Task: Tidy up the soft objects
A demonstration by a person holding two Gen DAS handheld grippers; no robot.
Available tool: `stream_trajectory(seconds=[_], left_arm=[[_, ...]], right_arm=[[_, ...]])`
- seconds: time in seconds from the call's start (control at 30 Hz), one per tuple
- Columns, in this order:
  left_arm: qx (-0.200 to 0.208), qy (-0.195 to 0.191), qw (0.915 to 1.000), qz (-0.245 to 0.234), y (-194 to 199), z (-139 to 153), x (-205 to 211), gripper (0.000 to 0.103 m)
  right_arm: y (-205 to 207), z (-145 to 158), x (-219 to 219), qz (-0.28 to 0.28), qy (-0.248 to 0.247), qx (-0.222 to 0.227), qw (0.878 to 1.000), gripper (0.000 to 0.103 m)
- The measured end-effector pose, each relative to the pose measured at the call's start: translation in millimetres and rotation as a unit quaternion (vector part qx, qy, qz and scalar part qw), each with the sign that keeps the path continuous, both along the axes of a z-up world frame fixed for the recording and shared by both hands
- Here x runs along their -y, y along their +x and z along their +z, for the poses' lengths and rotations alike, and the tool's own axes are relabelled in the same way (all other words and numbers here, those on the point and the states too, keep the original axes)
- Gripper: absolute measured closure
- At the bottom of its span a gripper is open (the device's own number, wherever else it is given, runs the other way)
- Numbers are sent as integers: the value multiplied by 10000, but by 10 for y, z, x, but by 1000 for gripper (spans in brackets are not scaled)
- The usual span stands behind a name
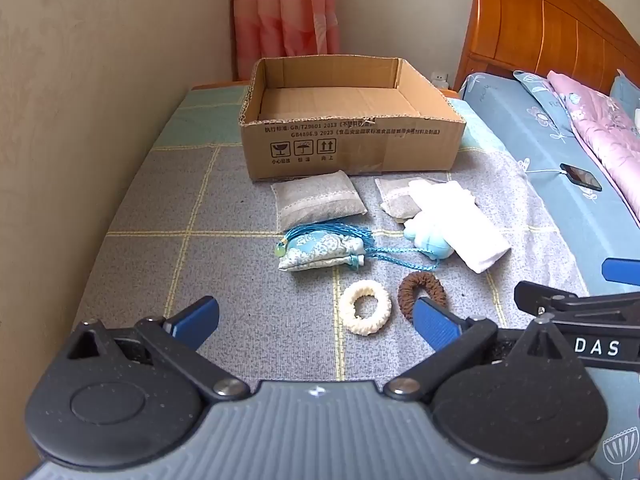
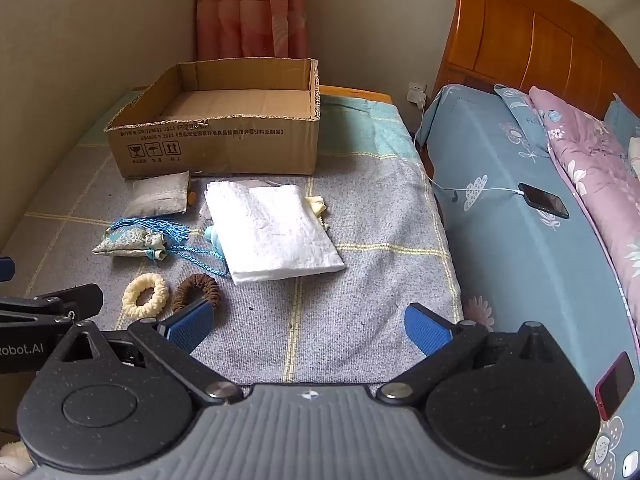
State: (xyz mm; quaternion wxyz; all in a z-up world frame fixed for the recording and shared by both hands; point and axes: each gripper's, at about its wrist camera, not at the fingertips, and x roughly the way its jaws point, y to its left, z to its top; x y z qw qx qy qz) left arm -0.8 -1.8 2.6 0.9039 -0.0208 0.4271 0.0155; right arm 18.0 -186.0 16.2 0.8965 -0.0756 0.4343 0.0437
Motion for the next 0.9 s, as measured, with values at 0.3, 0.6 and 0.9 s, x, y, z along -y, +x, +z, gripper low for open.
stream_trajectory(seconds=[0.3, 0.6, 0.9], left_arm=[[4, -12, 10000, -4, 6, 5, 7, 0], [4, -14, 10000, -19, 1, 10, -3, 0], [-1, -12, 10000, -22, 4, 14, 1, 0]], right_arm=[[5, 13, -3, 3, -12, 7, 10000, 0], [10, 14, 3, 8, -11, 6, 10000, 0], [16, 17, 5, 12, -21, 14, 10000, 0]])
